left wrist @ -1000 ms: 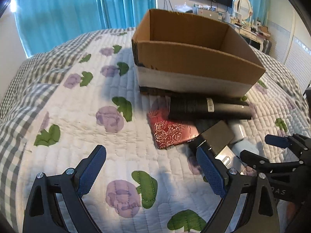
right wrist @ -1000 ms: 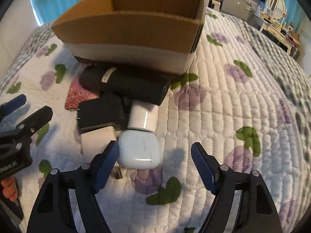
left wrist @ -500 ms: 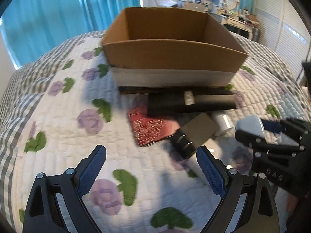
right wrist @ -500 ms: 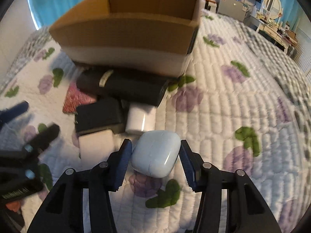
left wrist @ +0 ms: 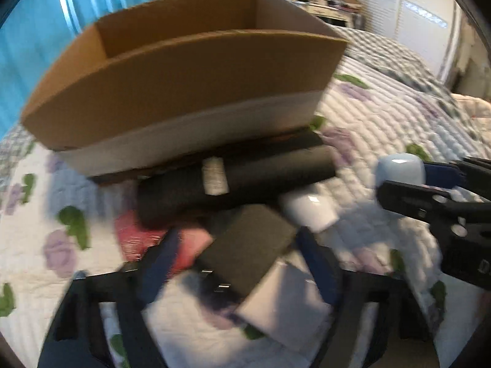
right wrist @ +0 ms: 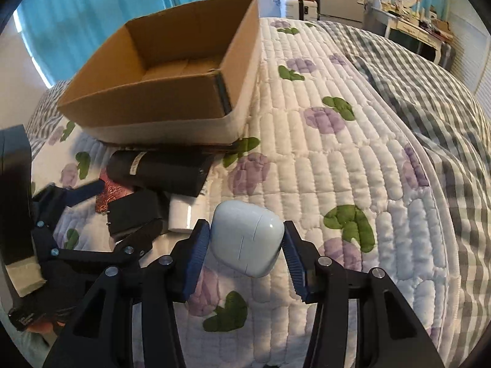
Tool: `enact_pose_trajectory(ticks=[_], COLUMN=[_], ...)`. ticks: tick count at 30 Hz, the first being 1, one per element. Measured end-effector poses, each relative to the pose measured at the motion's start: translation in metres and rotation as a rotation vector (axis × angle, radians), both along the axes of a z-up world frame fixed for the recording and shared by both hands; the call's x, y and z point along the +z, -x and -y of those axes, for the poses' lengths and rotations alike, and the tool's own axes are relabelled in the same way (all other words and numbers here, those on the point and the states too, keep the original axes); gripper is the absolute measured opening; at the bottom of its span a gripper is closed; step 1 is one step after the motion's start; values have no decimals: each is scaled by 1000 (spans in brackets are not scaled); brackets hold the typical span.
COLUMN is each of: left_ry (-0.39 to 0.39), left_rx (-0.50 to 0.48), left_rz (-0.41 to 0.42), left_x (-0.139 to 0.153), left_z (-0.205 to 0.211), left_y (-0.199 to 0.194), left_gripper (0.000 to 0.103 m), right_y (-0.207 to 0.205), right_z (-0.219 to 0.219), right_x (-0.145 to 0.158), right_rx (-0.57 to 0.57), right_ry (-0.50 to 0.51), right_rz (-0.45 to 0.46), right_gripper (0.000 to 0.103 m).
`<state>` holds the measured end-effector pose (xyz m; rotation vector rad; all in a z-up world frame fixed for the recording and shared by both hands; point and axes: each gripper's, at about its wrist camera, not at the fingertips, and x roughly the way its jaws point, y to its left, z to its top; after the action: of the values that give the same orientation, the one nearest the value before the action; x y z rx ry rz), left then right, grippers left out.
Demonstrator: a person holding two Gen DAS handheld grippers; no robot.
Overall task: Organize rigid objects
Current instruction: 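Grasp the white earbuds case with the right tool while the left tool grasps the black square charger, then carry both held items into the box and open both tools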
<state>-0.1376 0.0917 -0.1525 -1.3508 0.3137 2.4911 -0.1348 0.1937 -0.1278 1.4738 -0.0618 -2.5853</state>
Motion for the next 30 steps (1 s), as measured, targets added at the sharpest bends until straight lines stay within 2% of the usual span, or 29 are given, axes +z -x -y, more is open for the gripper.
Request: enact_pose_trajectory(ticks=[3,9,14,16,21,30], left_ry=[64,-6,-4,-26,-52,-42], left_rx=[-35,-24,19,40,63,41], left_rz=[-19,42,41,34,-8,-132], left_x=[-3,8,22,30,57,126], left_z=[-6,10,27,38,60,61], left_y=[-6,-11,-22,-28,-44,-44], left_gripper=[65,50,46,44,40,39], right_y=[0,-4,-10,-14,-21,-28], right_z=[-2,2,7,10,18,34], right_x=[-2,0,9,14,28,87], right_rx=[-5,9,21,28,44,82], right_ry=[10,-6,-22,-33,-49,-48], right_rz=[8,-6,-33,-47,-80,-199], right_gripper=[48,48,48,48,48,48])
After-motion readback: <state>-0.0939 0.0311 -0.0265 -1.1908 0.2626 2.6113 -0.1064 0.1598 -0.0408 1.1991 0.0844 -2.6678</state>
